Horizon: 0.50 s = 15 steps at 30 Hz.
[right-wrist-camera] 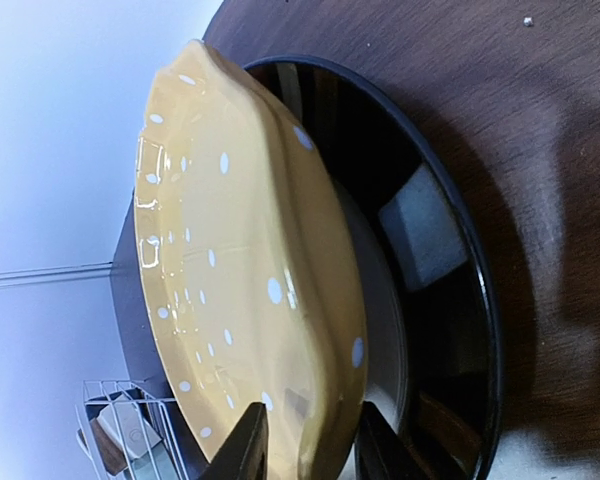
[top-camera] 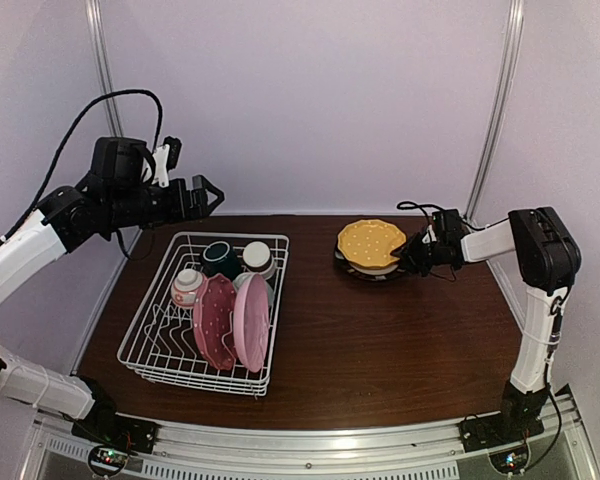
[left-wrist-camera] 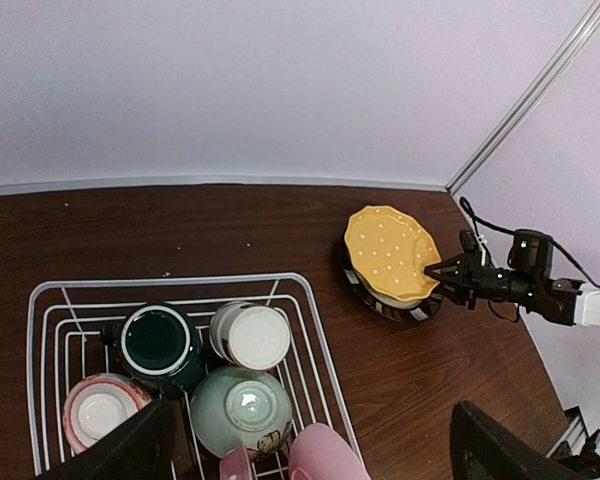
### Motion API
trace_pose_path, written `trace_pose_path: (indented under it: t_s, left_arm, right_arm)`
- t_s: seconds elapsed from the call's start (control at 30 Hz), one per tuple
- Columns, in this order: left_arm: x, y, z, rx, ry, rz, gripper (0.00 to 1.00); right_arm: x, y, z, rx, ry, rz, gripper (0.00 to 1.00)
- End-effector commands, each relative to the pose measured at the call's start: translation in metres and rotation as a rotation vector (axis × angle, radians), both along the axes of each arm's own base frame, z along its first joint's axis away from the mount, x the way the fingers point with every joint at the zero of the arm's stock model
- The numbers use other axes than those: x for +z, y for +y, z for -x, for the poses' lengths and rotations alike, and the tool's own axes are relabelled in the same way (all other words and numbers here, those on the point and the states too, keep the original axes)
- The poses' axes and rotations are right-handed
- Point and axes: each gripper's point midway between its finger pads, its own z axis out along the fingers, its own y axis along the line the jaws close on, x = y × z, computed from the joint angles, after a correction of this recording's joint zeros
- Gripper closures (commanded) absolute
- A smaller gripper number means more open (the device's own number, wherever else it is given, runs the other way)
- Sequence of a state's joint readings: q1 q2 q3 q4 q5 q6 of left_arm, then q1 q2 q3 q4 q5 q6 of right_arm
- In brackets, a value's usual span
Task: Unload the mixed dishes from the dish rack
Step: Place the plate with another plate.
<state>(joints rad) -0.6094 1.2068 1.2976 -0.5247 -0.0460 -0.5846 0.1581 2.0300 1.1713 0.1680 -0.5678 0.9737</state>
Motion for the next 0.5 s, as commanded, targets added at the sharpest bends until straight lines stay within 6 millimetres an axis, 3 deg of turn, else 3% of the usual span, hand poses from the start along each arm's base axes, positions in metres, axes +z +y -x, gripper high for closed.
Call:
trace_pose_path:
  t_s: [0.0,0.23,0.47]
  left_arm:
    - [0.0,0.002,-0.004,0.01,-0.016,-0.006,0.03]
    - [0.002,0.006,-0.002,0.02,-0.018,-0.011,0.03]
    - [0.003,0.01,0.001,0.032,-0.018,-0.009,0.03]
  right_arm:
    - [0.036,-0.001,-0.008,0.005,-0.107,0.004,0.68]
    - [0.034,-0.003,-0.003,0.008,-0.09,0.025,0.6]
    - [0.033,-0.007,0.007,0.021,-0.072,0.07,0.46]
